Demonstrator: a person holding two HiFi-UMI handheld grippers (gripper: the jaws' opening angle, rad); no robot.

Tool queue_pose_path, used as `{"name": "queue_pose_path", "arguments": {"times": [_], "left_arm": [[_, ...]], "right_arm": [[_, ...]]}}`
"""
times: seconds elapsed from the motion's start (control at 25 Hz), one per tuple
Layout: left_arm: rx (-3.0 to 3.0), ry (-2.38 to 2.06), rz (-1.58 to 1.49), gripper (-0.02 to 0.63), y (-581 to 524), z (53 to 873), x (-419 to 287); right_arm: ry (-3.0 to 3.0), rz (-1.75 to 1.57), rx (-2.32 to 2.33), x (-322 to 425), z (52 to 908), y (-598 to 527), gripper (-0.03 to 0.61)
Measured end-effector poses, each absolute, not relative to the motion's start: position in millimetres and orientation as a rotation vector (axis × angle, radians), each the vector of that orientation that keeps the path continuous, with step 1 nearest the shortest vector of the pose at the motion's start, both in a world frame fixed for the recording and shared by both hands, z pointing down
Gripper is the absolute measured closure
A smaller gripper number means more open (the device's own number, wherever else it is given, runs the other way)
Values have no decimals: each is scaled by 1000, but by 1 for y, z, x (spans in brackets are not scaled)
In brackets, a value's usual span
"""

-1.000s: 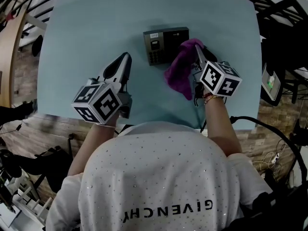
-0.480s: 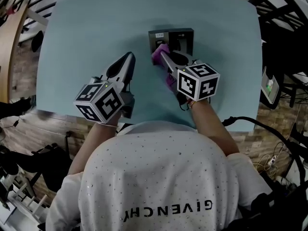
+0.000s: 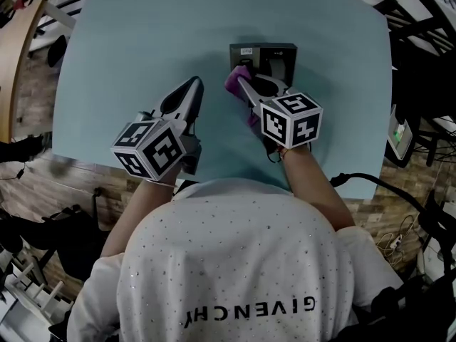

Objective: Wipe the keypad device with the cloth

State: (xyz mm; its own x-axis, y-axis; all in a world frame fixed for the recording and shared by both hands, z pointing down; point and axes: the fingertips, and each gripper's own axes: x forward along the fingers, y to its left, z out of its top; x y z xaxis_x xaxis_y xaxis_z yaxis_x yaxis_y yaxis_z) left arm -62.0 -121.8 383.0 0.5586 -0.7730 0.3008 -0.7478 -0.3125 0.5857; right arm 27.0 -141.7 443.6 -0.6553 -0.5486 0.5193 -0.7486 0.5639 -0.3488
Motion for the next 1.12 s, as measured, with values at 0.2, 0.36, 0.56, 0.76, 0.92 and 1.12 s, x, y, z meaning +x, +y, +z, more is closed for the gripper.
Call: {"name": "queue_pose_path", "arguments": {"times": [0.2,0.36,0.56,0.76,0.92,1.12], "left_arm": [[2094,-1213,-47,614,-125,383,-62],[2099,-1210,-47,614,-126,382,-59],[2096,-1210,-43,614,-125,384,-58],[2089,-1216,-47,614,-125,385,-60],[2088,-1220,-47,614,-125,386,-60],[2082,-1228,-40,614,-124,387,-63]], "right_arm": [[-2442,763,1084,32,442,-144,541],[-2435,758,1118,42,442,-147,541],[-2425,771,1190,60,440,-152,541],[-2403,772,1231,75,441,-154,541],[-2386,771,1265,86,441,-156,541],[-2358,772,1328,106,441,-161,541]]}}
